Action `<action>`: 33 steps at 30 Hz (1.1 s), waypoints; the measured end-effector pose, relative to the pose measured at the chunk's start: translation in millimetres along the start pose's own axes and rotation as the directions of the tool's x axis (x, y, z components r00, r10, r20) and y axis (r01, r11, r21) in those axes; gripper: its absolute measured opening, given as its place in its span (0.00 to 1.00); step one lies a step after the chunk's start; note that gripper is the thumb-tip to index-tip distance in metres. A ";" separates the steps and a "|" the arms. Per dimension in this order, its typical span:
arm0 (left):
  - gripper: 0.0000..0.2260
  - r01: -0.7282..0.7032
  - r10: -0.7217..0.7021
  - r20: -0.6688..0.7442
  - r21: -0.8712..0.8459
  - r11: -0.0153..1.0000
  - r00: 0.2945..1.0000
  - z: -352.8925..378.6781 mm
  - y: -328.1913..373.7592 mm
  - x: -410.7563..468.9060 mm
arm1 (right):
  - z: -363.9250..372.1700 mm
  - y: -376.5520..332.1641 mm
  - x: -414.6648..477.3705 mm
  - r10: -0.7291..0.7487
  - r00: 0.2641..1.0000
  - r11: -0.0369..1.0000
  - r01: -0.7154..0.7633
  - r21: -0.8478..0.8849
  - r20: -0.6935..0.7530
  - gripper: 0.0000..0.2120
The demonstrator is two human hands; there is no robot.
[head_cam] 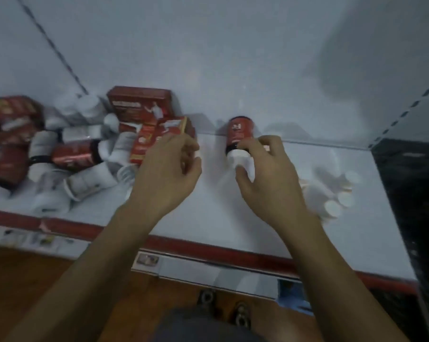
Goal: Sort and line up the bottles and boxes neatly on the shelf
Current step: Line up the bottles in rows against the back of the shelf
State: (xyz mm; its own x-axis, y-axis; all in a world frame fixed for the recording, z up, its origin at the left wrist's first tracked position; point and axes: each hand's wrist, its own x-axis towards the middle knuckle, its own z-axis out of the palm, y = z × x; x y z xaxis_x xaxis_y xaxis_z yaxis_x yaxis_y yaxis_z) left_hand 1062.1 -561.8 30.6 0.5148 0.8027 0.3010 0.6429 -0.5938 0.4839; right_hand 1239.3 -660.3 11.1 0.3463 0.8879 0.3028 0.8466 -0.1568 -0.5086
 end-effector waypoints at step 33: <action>0.19 0.371 -0.470 -0.469 -0.292 0.881 0.747 -283.3 -269.8 -136.8 | 154.7 -345.9 36.8 -0.023 0.958 0.804 0.187 0.564 -0.284 0.13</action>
State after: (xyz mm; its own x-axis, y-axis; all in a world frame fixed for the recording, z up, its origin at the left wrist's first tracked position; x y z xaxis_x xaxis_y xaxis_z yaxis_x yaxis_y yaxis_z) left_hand 657.6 -495.7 91.7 -0.1838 0.9052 0.3831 0.5919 -0.2093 0.7784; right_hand 896.6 -506.5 73.5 0.4270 0.7317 0.5313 0.5177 0.2840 -0.8071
